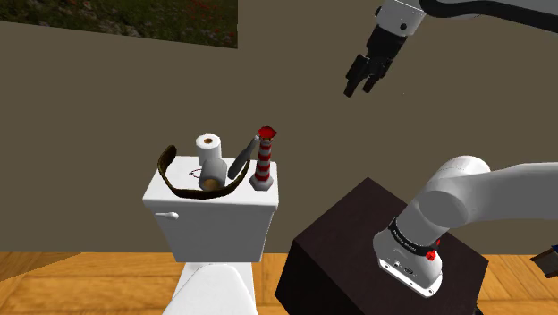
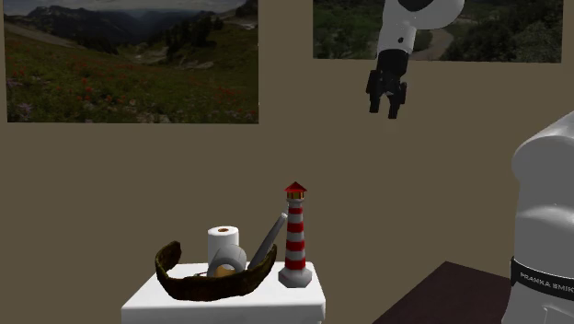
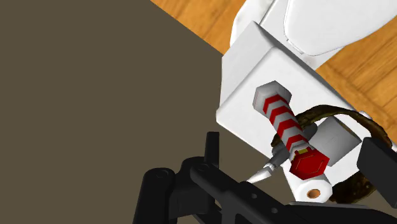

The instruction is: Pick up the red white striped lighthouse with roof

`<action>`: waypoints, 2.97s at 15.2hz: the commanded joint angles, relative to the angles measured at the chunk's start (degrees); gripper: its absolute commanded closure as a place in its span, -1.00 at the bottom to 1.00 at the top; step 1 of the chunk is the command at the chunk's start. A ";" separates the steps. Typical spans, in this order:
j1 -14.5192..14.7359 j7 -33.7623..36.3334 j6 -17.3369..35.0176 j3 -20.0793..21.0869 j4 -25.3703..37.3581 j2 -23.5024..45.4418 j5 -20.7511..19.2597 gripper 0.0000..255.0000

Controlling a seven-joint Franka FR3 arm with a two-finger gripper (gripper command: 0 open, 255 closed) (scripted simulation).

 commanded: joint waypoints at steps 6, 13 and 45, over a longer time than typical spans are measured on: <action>0.13 4.60 10.34 7.32 -3.11 4.97 -1.48 -1.00; -2.04 13.48 23.84 18.02 -3.70 16.03 -7.26 -1.00; -12.17 42.34 36.79 36.02 3.60 44.22 -38.17 1.00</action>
